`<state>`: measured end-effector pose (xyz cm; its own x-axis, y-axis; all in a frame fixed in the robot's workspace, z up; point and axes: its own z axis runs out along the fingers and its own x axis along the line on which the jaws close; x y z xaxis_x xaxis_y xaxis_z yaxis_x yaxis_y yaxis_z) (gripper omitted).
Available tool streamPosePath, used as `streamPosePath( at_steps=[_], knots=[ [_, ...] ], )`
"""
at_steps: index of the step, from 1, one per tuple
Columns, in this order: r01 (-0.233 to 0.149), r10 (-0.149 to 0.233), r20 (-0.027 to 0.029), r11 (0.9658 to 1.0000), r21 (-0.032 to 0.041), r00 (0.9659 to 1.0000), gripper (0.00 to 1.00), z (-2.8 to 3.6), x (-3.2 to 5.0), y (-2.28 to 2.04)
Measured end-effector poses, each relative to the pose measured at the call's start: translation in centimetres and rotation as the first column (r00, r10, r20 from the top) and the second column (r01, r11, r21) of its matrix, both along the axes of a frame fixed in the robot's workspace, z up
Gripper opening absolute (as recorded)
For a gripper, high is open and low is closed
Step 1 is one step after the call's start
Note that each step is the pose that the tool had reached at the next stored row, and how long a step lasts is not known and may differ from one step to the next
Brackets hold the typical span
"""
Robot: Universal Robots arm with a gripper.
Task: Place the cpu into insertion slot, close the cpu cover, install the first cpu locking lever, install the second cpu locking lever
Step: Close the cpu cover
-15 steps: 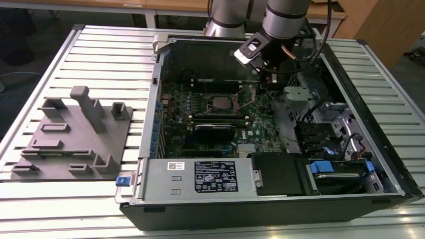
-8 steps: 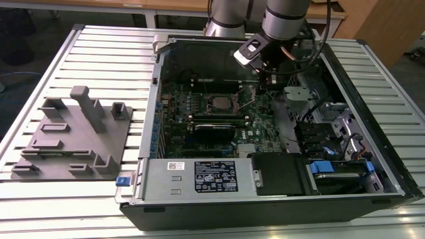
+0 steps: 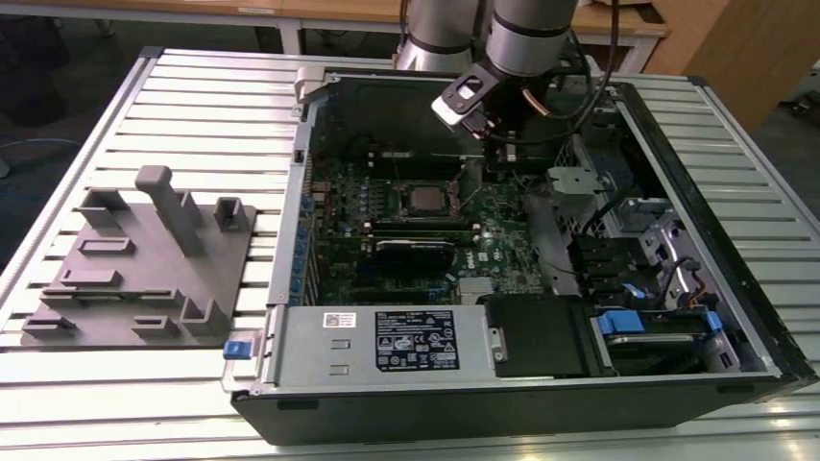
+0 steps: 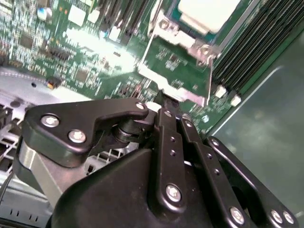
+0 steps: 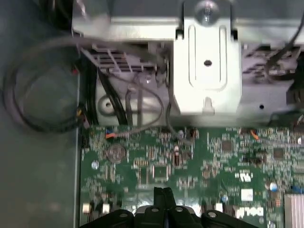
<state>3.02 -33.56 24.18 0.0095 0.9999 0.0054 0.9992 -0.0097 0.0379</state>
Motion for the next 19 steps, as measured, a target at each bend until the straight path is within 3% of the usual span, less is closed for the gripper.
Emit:
streamPosePath(
  at_steps=[4, 9, 15, 16, 18, 19],
  knots=[
    [0.0, 0.0, 0.0051, 1.0, 0.0024, 1.0, 0.1, -0.01, -1.76, 0.0],
    [0.0, 0.0, 0.0073, 1.0, 0.0046, 1.0, 0.1, 0.0, -3.49, 0.0],
    [0.0, 0.0, 0.0073, 1.0, 0.0048, 1.0, 0.1, 0.0, -3.64, 0.0],
    [0.0, 0.0, 0.004, 1.0, 0.0049, 1.0, 0.1, -0.01, -3.65, 0.0],
    [0.0, 0.0, -0.0142, 1.0, 0.0048, 0.9999, 0.1, -0.04, -3.65, 0.0],
    [0.0, 0.0, -0.0199, 1.0, 0.0046, 0.9998, 0.1, -0.04, -3.65, 0.0]
  ],
)
